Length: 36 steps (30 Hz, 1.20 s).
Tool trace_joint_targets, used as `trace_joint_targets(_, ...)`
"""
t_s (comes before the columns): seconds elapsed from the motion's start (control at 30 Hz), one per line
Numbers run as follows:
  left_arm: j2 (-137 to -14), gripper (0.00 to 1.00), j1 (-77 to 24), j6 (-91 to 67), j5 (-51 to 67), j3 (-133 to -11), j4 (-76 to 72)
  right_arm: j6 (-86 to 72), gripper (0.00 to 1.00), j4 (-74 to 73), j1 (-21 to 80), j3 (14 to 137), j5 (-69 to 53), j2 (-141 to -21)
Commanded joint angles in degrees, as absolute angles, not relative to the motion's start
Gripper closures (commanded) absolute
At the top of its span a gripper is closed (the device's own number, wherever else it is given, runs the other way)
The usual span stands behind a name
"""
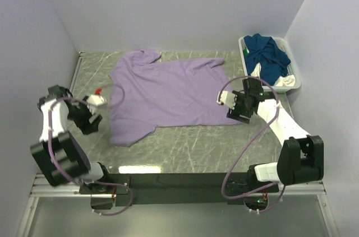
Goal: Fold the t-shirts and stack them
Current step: Flatten the tshirt out
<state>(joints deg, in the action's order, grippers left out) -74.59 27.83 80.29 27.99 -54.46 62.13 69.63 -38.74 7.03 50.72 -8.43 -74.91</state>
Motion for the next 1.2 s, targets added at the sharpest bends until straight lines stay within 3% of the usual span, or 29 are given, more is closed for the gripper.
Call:
trace_joint_targets(0.0,-83.21,0.18,28.57,68.06,34.25,-64.05,58.98,67.6,0.22,-45.25,5.28,59.05,-11.23,-77.86)
trace_joint_targets(0.1,-88.93,0.26,27.52,52.78,36.21,-68.29,49.95,58.4,0.24,-47.54,4.92,66.08,-15.2,-83.38)
trace_joint_targets(0.13,-91.12,0.33,26.03,44.9,35.43,-68.55,47.22,56.36,0.27,-48.33,5.18,70.27,-16.42,-85.41)
trace_joint_targets(0.3,-98.95,0.45,22.06,30.25,31.12,-70.48,37.63,43.89,0.46,-49.31,5.98,79.62,-16.17,-97.09)
trace_joint_targets(0.5,-106.25,0.47,20.13,15.67,25.32,-72.77,29.11,35.7,0.54,-46.94,6.59,85.95,-14.33,-105.71)
trace_joint_targets(0.83,-109.42,0.44,17.23,12.66,26.9,-72.42,26.81,29.36,0.68,-45.79,8.96,91.14,-8.27,-117.59)
trace_joint_targets(0.97,-110.21,0.49,15.74,12.48,24.62,-72.68,26.2,29.18,0.69,-46.67,9.58,91.85,-5.54,-120.49)
trace_joint_targets(1.07,-111.53,0.64,14.24,12.66,20.84,-73.56,26.98,29.35,0.7,-47.02,10.11,91.32,-2.99,-121.63)
trace_joint_targets(1.1,-111.88,0.76,14.15,12.74,19.79,-74.26,28.2,29.36,0.71,-47.54,10.19,91.06,-2.47,-121.81)
trace_joint_targets(1.17,-111.62,0.87,14.5,13.01,16.27,-74.44,29.44,29.36,0.73,-47.99,10.37,90.62,-1.23,-121.64)
